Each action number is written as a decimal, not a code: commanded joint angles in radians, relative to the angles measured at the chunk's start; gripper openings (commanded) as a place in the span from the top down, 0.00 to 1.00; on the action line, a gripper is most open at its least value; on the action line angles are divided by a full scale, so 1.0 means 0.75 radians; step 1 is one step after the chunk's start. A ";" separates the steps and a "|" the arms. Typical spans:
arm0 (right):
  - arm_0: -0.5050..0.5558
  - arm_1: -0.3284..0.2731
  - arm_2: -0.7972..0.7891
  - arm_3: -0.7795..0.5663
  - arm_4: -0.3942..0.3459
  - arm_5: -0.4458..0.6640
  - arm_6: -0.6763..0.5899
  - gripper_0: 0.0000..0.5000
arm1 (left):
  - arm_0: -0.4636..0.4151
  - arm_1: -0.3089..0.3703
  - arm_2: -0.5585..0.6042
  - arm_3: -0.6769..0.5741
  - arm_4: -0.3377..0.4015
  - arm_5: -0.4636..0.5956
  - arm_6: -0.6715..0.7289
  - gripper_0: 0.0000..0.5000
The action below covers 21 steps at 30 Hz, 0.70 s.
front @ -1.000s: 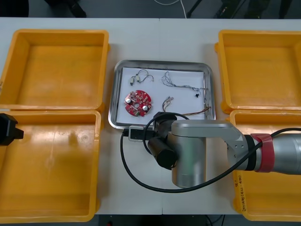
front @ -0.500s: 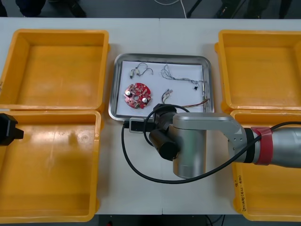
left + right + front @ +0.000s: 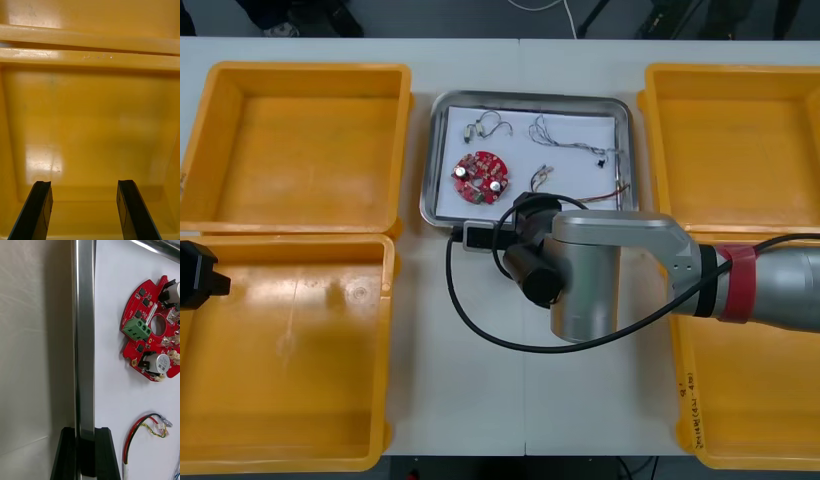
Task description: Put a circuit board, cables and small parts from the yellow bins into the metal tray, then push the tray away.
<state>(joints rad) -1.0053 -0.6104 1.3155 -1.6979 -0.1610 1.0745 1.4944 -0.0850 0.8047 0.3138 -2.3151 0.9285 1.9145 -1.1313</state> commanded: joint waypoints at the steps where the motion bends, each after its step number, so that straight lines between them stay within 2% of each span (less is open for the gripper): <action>1: -0.052 -0.025 -0.048 0.071 0.000 -0.036 -0.068 1.00 | 0.030 0.054 0.044 -0.038 0.010 0.007 -0.109 0.00; 6: -0.071 -0.023 -0.063 0.125 -0.006 -0.118 -0.070 1.00 | 0.030 0.054 0.044 -0.038 0.010 0.007 -0.109 0.00; 10: -0.095 -0.023 -0.083 0.206 -0.082 -0.230 -0.064 1.00 | 0.030 0.054 0.044 -0.038 0.010 0.007 -0.109 0.00; 21: -0.106 -0.023 -0.097 0.270 -0.031 -0.369 -0.072 1.00 | 0.030 0.054 0.044 -0.038 0.010 0.007 -0.109 0.00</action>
<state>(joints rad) -1.0566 -0.6104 1.2713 -1.5054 -0.2020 0.8203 1.4944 -0.0850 0.8047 0.3138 -2.3153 0.9285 1.9145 -1.1313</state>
